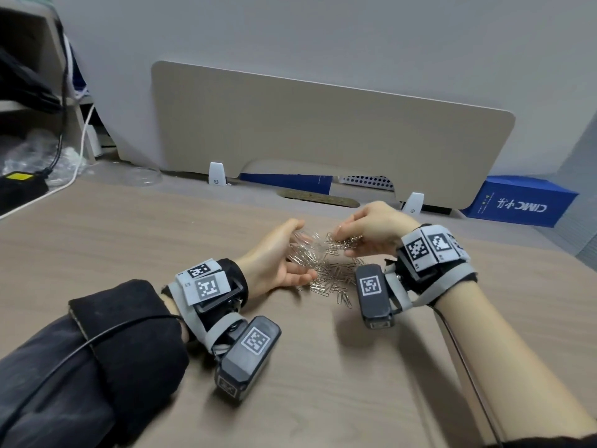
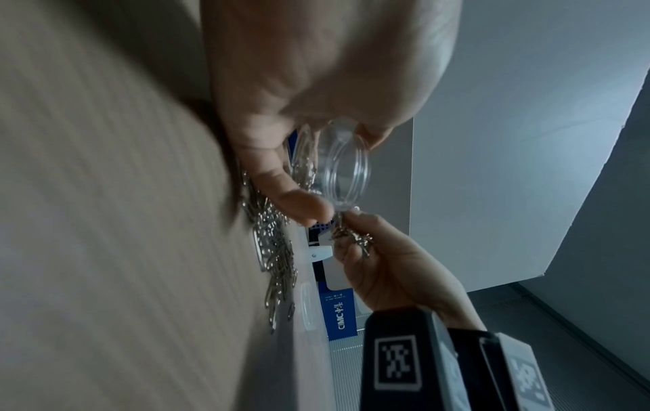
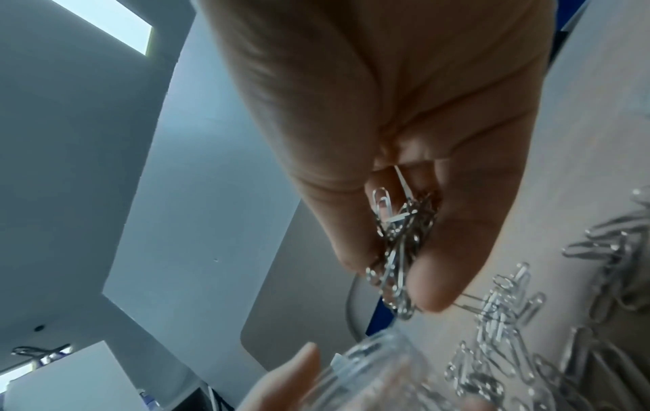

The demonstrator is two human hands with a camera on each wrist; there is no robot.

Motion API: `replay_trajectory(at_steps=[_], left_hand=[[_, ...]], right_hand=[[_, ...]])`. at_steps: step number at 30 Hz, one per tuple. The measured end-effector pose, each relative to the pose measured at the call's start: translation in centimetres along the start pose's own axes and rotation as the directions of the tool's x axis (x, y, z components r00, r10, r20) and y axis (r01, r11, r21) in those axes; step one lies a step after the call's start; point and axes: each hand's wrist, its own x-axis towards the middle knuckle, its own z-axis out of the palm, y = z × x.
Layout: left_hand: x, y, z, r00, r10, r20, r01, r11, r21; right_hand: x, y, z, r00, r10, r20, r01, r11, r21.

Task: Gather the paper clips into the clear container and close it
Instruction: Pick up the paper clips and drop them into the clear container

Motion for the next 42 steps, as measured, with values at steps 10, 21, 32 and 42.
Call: replay_trajectory(at_steps=[10,21,32,42], left_hand=[[-0.7,-0.5,1.0,0.979,-0.041,0.197,0.036,0.999,0.029],[-0.9,-0.6,0.6,0.98,0.006,0.198,0.003,0.999,-0.041],[0.4,-0.2,-0.2,0.995,0.091,-0.044,-0.095,0.991,-0.093],[1.5,0.6,-2.0,0.942,0.126,-0.311,-0.181,0.971,-0.155]], right_hand=[[-1.3,-1.6,1.2,0.989,-0.145,0.023,0.147,0.976,-0.161],[-1.8,-2.3,2.3,0.97,-0.233,0.073,0.244,0.911,-0.333],[-1.1,-1.2,0.2,0.974,-0.177,-0.142,0.139,0.96,-0.244],[2.1,0.3,3.6,0.999,-0.029,0.025,0.039,0.754,-0.655]])
